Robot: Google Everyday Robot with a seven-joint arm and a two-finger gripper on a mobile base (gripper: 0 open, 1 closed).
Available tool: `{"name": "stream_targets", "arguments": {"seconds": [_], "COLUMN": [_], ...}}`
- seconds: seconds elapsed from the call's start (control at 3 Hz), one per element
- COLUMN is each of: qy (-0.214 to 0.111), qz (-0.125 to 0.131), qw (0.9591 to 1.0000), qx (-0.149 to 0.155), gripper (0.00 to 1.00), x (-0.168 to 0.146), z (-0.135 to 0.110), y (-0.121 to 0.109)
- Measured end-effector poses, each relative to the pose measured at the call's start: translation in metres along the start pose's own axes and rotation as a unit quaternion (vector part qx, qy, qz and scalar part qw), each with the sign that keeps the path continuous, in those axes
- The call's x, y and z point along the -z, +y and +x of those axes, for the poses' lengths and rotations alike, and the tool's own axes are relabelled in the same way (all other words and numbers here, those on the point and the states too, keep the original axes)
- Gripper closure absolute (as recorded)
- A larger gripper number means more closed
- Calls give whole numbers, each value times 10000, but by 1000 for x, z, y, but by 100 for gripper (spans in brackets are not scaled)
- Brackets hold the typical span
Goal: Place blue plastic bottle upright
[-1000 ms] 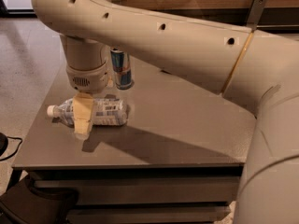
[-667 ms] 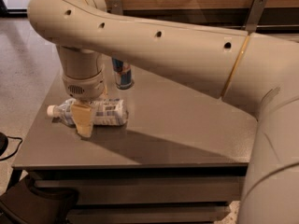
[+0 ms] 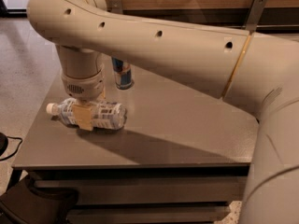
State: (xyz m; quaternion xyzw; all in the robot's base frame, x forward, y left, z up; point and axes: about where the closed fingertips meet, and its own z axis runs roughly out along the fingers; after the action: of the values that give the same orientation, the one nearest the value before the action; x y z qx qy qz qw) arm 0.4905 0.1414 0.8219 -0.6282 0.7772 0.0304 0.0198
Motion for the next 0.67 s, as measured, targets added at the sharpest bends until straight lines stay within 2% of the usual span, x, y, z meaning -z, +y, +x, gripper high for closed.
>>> {"name": "stream_targets", "arguments": {"seconds": [0.33, 0.67], "qy": [-21, -238], "qz": [12, 36], "qw": [10000, 9997], "qx": [2, 21], "gripper": [100, 100], "x": [0, 4], "z": [-1, 1], "y": [0, -4]}}
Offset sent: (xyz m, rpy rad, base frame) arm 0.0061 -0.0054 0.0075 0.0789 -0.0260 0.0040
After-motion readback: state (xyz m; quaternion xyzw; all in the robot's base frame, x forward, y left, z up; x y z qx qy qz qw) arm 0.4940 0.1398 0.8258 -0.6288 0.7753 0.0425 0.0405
